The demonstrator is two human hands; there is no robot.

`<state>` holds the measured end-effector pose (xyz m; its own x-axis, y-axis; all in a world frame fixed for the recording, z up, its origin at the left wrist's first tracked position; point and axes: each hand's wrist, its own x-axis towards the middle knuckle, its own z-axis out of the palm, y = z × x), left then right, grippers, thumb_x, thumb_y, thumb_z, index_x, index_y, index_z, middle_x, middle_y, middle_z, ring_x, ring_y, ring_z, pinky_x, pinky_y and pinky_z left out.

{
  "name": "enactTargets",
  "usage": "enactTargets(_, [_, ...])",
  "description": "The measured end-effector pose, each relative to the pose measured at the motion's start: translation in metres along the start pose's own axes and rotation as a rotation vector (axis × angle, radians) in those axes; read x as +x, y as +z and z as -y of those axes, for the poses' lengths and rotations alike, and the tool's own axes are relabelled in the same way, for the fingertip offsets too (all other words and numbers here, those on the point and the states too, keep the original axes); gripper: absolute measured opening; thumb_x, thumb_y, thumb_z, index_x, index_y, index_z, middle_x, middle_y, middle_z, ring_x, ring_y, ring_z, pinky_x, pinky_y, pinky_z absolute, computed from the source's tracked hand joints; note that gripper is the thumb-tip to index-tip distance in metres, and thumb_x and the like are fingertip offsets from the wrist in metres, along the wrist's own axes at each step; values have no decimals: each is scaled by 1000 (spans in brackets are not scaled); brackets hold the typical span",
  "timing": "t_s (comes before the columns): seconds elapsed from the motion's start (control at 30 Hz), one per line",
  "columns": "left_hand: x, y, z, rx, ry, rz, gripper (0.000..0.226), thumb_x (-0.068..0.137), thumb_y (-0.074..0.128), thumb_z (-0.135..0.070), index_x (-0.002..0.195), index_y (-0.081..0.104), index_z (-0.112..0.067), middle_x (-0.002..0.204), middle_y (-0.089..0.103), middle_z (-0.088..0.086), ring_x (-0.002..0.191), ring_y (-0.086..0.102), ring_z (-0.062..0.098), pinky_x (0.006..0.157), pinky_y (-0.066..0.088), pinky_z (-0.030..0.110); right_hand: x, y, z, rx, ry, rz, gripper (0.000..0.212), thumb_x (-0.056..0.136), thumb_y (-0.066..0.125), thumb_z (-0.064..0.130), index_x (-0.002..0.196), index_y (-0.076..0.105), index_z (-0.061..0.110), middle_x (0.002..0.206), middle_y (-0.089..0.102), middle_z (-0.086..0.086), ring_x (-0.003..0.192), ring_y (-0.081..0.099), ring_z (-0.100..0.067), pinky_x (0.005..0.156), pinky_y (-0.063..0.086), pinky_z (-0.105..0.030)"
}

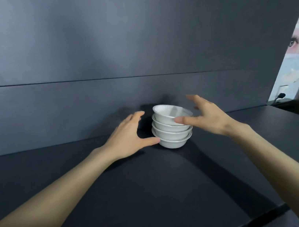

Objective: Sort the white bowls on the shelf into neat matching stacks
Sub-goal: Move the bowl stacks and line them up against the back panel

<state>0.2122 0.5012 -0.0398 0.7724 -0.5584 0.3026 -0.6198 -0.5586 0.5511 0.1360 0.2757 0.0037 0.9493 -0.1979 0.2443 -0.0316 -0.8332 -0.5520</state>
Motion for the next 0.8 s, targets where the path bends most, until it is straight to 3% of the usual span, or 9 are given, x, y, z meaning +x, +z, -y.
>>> enactTargets(0.13, [6,19,-3,-141,-97,15,107,65,80,-53,149,21,-22,148,37,-4,133,38,7,108,34,28,11,1,-14,173,-8,111,99,70,74,56,149,23,25,135,45,6,134,39,-18,108,36,-35])
enactTargets(0.3, [18,38,-4,-356,-174,64,119,57,86,-46,150,17,-20,148,37,-7,131,39,6,106,37,28,19,8,-22,284,-16,195,126,48,78,71,150,19,26,151,33,2,132,40,-11,103,35,-27])
enactTargets(0.43, [24,52,-4,-463,-179,89,108,51,89,-45,140,32,-20,128,50,-23,121,49,0,102,44,27,22,13,-26,389,-26,206,119,54,77,54,152,17,21,149,34,3,126,40,-5,97,33,-20])
enactTargets(0.53, [30,58,-2,-532,-186,77,106,45,87,-47,135,38,-20,123,58,-17,114,57,1,101,47,32,24,13,-26,419,-32,182,117,53,79,46,151,19,22,131,41,8,114,48,-5,88,38,-15])
enactTargets(0.67, [32,62,0,-580,-185,55,99,42,87,-46,129,44,-21,119,63,-13,111,60,4,99,50,35,25,12,-27,440,-45,177,110,59,83,39,150,22,23,128,44,8,113,51,-7,84,41,-13])
enactTargets(0.8, [31,63,3,-600,-177,41,94,42,87,-46,124,47,-23,117,63,-13,109,61,3,97,50,33,26,13,-27,430,-52,161,116,50,81,43,149,25,23,121,50,11,116,53,-9,84,43,-14])
